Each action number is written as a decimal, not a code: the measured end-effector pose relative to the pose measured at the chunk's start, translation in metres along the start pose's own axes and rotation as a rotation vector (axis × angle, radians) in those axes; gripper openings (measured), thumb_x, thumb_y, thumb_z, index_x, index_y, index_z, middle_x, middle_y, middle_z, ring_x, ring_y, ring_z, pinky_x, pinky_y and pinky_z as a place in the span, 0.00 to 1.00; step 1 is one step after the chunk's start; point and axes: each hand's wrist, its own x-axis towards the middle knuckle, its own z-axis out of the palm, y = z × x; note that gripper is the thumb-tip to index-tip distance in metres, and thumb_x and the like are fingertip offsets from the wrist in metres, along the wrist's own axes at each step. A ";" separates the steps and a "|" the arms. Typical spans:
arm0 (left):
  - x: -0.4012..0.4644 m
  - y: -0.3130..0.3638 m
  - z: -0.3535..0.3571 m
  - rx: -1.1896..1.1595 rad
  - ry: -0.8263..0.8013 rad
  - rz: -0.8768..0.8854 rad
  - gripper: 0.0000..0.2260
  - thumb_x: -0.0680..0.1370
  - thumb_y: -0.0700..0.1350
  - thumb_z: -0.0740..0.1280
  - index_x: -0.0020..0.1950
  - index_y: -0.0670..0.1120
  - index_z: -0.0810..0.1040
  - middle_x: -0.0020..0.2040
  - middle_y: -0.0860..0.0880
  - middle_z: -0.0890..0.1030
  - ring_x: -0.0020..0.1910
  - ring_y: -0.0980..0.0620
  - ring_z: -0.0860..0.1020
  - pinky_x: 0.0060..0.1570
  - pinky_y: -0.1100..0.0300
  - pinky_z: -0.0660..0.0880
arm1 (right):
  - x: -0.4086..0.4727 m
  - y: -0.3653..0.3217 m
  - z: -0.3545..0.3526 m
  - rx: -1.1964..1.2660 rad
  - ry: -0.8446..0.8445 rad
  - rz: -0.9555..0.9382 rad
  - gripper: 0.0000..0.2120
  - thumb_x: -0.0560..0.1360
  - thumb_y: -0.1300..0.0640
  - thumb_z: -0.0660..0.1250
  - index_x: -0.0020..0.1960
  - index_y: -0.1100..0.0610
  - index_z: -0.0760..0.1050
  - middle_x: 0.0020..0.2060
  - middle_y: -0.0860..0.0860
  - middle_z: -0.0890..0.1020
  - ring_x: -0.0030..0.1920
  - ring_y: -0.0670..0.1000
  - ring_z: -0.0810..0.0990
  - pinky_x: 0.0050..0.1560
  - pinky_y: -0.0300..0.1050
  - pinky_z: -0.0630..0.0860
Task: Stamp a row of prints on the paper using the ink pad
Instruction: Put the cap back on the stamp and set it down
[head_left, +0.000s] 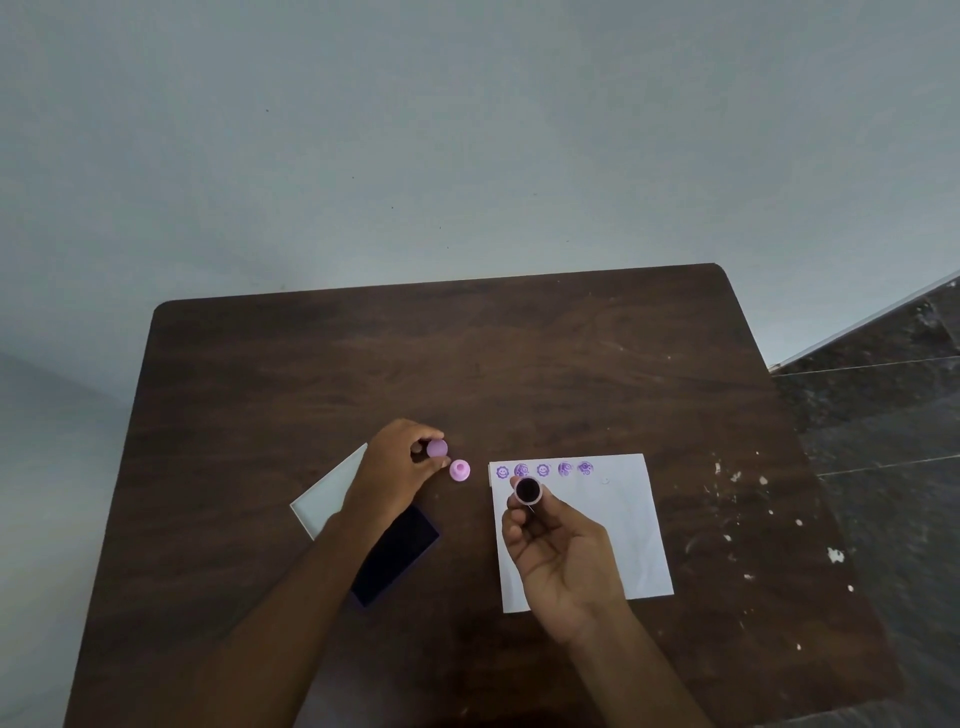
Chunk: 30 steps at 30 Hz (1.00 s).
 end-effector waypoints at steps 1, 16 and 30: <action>-0.002 0.002 -0.002 -0.035 0.016 -0.041 0.11 0.72 0.48 0.74 0.54 0.50 0.82 0.49 0.55 0.82 0.48 0.57 0.79 0.52 0.59 0.76 | 0.000 0.000 0.000 0.002 0.004 0.000 0.12 0.74 0.61 0.70 0.55 0.66 0.81 0.47 0.64 0.83 0.40 0.56 0.82 0.44 0.47 0.81; -0.053 0.039 -0.022 -1.053 -0.224 -0.334 0.20 0.67 0.52 0.79 0.56 0.47 0.83 0.53 0.47 0.84 0.55 0.49 0.82 0.54 0.59 0.77 | -0.007 -0.001 0.011 -0.004 -0.071 -0.035 0.13 0.73 0.64 0.68 0.55 0.69 0.80 0.43 0.63 0.82 0.39 0.56 0.79 0.40 0.46 0.81; -0.082 0.101 -0.038 -0.257 -0.037 0.070 0.17 0.76 0.47 0.70 0.65 0.51 0.78 0.52 0.51 0.82 0.52 0.55 0.79 0.52 0.68 0.74 | -0.008 0.002 0.007 -0.015 -0.079 -0.043 0.10 0.74 0.62 0.69 0.52 0.66 0.82 0.49 0.64 0.83 0.47 0.59 0.80 0.49 0.49 0.81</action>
